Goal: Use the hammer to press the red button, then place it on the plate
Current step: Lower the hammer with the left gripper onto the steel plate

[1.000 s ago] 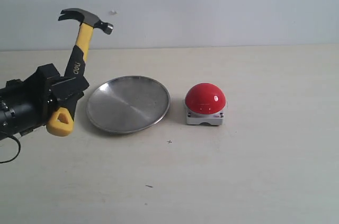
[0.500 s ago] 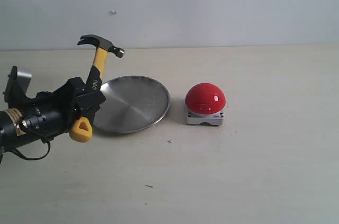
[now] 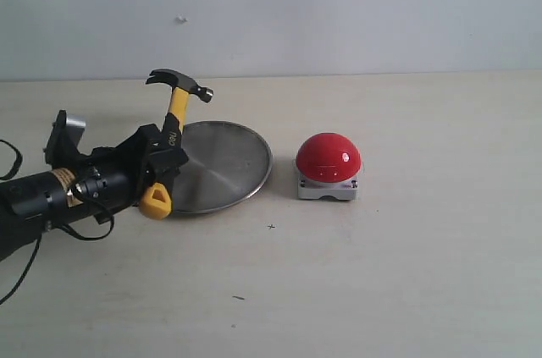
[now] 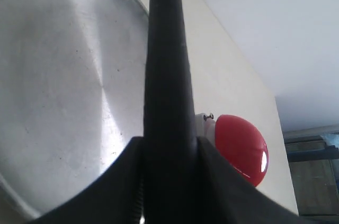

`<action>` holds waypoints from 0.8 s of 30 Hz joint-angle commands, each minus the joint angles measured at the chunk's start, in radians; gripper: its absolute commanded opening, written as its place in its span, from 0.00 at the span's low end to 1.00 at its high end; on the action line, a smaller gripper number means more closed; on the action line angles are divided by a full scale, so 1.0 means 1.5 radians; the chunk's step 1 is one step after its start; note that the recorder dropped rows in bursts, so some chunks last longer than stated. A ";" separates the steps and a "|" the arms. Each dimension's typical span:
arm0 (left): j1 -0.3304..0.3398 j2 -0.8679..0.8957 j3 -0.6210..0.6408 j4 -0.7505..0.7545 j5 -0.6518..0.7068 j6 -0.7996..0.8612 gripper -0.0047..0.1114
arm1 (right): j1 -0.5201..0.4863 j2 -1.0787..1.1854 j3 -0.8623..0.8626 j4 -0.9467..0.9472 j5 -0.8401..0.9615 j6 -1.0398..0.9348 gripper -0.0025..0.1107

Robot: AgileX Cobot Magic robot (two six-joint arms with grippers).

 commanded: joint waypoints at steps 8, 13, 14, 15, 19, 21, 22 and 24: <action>-0.026 0.049 -0.082 -0.006 0.006 -0.028 0.04 | 0.002 -0.004 0.003 -0.008 0.000 -0.005 0.02; -0.026 0.057 -0.095 -0.013 0.051 -0.028 0.04 | 0.002 -0.004 0.003 -0.008 0.000 -0.005 0.02; -0.026 0.057 -0.095 -0.018 0.051 -0.028 0.04 | 0.002 -0.004 0.003 -0.008 0.000 -0.005 0.02; -0.026 0.057 -0.095 -0.019 0.051 -0.027 0.04 | 0.002 -0.004 0.003 -0.008 0.000 -0.005 0.02; -0.030 0.057 -0.095 -0.003 0.051 -0.028 0.04 | 0.002 -0.004 0.003 -0.008 -0.003 -0.010 0.02; -0.031 0.057 -0.095 0.013 0.051 -0.043 0.04 | 0.002 -0.004 0.003 -0.008 -0.003 -0.016 0.02; -0.031 0.057 -0.095 0.020 0.051 -0.049 0.04 | 0.002 -0.004 0.003 -0.008 -0.003 -0.016 0.02; -0.031 0.057 -0.095 0.037 0.049 -0.063 0.04 | 0.002 -0.004 0.003 -0.008 -0.003 -0.016 0.02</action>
